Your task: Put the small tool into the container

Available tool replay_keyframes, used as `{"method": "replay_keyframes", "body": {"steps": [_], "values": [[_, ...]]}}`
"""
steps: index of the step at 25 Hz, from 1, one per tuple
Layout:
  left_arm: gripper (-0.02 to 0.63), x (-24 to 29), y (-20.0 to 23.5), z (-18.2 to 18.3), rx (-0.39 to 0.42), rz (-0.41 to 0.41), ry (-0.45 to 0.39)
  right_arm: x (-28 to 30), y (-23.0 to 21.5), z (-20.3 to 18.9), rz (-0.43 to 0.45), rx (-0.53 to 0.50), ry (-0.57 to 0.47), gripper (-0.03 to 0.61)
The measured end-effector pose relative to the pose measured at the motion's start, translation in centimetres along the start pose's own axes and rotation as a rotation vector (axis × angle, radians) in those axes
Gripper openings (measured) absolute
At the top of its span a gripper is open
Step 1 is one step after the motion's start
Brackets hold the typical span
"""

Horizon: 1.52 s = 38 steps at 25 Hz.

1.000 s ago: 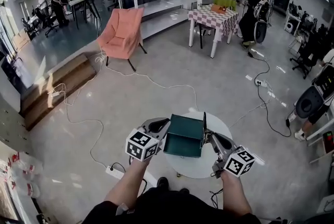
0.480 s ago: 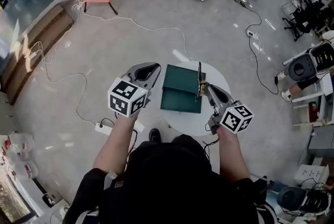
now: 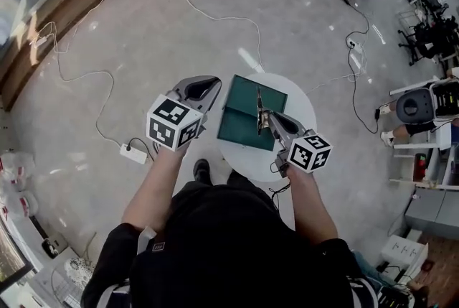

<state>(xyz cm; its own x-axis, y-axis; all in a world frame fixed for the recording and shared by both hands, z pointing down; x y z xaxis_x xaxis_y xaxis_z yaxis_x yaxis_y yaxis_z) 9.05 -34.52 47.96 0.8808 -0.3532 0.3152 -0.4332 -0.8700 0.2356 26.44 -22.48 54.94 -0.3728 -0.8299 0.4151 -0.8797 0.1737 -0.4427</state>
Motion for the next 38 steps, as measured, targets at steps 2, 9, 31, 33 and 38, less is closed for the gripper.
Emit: {"method": "replay_keyframes", "body": {"steps": [2,9,31,33,38], "values": [[0.018,0.3,-0.1,-0.4,-0.014,0.013,0.012,0.7,-0.4,-0.9,0.020,-0.007,0.049,0.029],[0.018,1.4,-0.6,-1.8,-0.040,0.061,0.054,3.4,-1.7,-4.4,0.103,-0.072,0.199,0.029],[0.018,-1.4,0.5,-6.7,-0.154,0.224,0.117,9.1,-5.7,-16.1,0.160,-0.441,0.652,0.031],[0.018,-1.9,0.8,-6.9,-0.162,0.233,0.115,9.5,-5.9,-16.6,0.146,-0.463,0.669,0.031],[0.018,-2.8,0.9,-7.3,-0.172,0.240,0.111,10.3,-6.5,-17.3,0.095,-0.519,0.694,0.032]]}}
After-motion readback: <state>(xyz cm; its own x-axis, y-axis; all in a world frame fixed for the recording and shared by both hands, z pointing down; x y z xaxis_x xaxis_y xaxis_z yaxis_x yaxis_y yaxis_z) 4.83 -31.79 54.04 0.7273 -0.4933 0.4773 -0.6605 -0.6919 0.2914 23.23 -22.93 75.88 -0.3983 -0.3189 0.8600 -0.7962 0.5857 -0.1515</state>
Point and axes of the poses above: the fingertips, and each gripper's own axes: x forward along the fingers, y to its left, z out of its top, the point moved 3 cm from there along -x, backward along the fingers
